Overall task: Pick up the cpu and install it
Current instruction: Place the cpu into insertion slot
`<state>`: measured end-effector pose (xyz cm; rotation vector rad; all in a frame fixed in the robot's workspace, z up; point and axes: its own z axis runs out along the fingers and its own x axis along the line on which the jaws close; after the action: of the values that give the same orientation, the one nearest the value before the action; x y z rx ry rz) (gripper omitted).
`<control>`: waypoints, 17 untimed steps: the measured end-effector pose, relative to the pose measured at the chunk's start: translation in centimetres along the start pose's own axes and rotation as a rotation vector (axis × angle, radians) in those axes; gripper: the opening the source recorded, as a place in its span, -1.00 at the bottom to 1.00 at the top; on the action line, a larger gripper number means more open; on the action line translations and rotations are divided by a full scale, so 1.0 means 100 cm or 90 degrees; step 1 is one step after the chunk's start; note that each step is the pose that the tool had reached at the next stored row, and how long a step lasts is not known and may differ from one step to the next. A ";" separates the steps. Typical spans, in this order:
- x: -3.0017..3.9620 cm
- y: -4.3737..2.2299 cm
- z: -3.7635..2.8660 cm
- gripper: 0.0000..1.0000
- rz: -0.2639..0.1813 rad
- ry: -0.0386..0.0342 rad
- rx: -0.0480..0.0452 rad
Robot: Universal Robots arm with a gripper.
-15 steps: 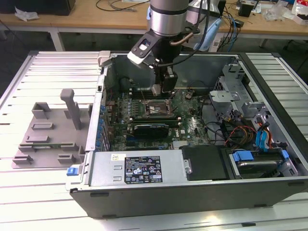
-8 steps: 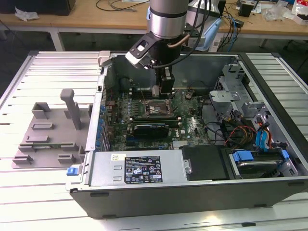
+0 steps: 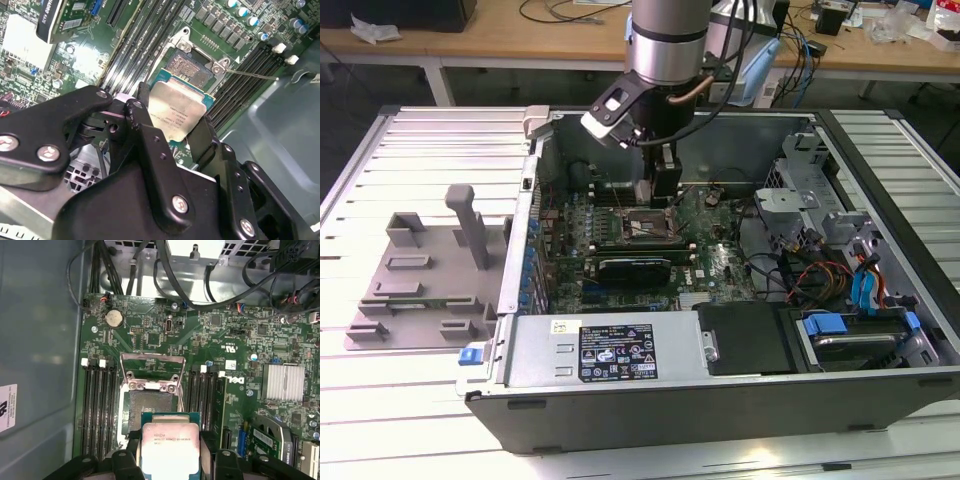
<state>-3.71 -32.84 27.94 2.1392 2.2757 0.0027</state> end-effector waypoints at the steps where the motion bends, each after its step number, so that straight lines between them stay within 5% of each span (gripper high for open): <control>1: 0.0000 0.0000 0.0020 0.09 0.000 0.0000 0.0000; 11: 0.0003 -0.0002 0.0130 0.09 0.002 0.0005 -0.0006; 13: 0.0005 -0.0003 0.0153 0.09 -0.003 0.0003 -0.0053; 14: 0.0006 -0.0009 0.0168 0.09 -0.009 -0.0005 -0.0168; 15: 0.0008 -0.0017 0.0180 0.09 -0.010 -0.0034 -0.0212; 16: 0.0010 -0.0023 0.0198 0.09 -0.010 -0.0097 -0.0208; 17: 0.0010 -0.0025 0.0213 0.09 -0.010 -0.0112 -0.0207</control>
<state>-3.94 -32.77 25.81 2.0964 2.2674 0.0205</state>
